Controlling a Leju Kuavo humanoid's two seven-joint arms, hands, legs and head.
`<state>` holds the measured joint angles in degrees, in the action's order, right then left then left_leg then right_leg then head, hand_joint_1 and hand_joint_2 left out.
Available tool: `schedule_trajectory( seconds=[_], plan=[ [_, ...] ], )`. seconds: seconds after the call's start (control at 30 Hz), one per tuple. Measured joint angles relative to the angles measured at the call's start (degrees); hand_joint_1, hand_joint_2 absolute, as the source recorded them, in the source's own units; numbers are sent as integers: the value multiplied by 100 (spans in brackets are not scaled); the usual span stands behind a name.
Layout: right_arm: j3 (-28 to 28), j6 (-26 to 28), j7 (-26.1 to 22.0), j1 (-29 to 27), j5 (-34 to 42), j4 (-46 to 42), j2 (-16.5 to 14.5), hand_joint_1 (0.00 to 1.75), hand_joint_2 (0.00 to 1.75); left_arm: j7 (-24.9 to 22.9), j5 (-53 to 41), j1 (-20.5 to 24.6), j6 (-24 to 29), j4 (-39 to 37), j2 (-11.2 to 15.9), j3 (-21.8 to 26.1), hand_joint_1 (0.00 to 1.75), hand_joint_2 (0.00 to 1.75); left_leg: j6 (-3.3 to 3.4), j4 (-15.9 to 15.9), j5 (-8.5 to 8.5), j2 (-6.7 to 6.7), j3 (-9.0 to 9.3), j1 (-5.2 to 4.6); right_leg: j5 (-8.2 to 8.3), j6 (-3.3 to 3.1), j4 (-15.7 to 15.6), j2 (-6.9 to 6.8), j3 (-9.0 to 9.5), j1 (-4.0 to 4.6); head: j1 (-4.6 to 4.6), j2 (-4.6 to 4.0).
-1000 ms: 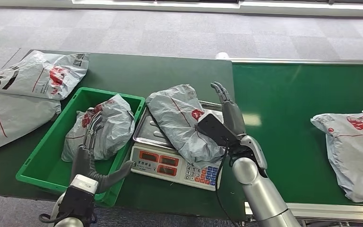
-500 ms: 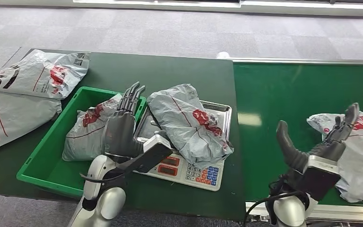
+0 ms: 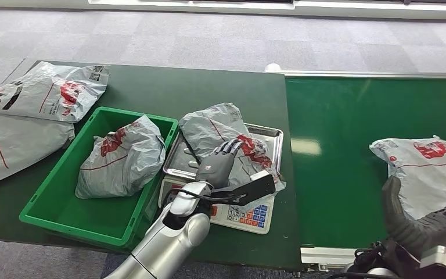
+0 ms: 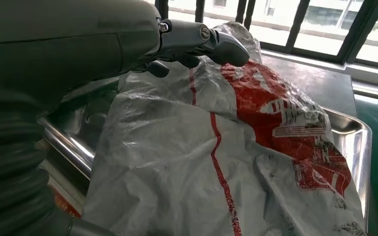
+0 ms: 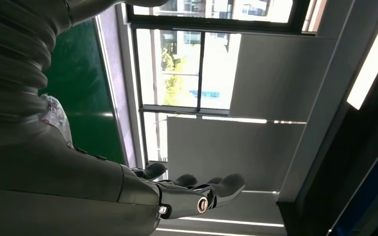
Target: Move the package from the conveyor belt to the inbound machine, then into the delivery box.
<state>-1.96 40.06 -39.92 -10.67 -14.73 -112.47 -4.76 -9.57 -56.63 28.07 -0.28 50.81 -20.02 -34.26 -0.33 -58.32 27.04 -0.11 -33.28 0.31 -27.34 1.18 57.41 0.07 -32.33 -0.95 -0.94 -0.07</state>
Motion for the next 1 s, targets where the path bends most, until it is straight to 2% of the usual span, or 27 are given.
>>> schedule_trajectory(
  seconds=[0.1, 0.23, 0.37, 0.57, 0.87, 1.0],
  plan=[
    [3, -2, -2, -41, 122, -8, 8, 0, 175, -215, 224, 98, 20, -377, -40, -62, 1, 175, 0, 1, 0, 0, 0, 0, 0, 0, 1, 0, 2, 0, 0, 0],
    [152, -11, -3, -40, -97, 87, 8, 0, 175, -574, 868, 191, 94, -913, -45, -266, 173, 175, 0, 2, 0, 0, 6, 0, -1, 1, 1, -1, 10, 0, 0, 0],
    [284, -11, -2, -43, -362, 154, -59, 0, 175, -592, 1214, 313, 388, -1430, -44, -499, 175, 175, 1, 5, 3, -6, 36, 0, -11, 3, -1, -8, 48, 0, 0, 0],
    [355, -10, -1, -156, -585, 158, -242, 0, 175, -223, 1157, 401, 763, -1761, -42, -499, 175, 175, 9, 11, 36, -7, 68, 0, -45, 3, -6, -15, 119, -1, 0, 0],
    [355, -9, -1, -245, -596, 160, -325, 0, 175, -45, 1072, 353, 784, -1674, -42, -277, 175, 175, 2, 10, 19, -2, 105, 0, -22, -1, -4, -12, 130, -1, 0, 0],
    [352, -5, 0, -243, -563, 177, -331, 0, 175, 122, 1149, 256, 599, -1434, -34, -100, 175, 175, 1, 10, 12, -3, 114, 0, -18, -1, -2, -12, 126, -1, 0, 0]
  ],
)
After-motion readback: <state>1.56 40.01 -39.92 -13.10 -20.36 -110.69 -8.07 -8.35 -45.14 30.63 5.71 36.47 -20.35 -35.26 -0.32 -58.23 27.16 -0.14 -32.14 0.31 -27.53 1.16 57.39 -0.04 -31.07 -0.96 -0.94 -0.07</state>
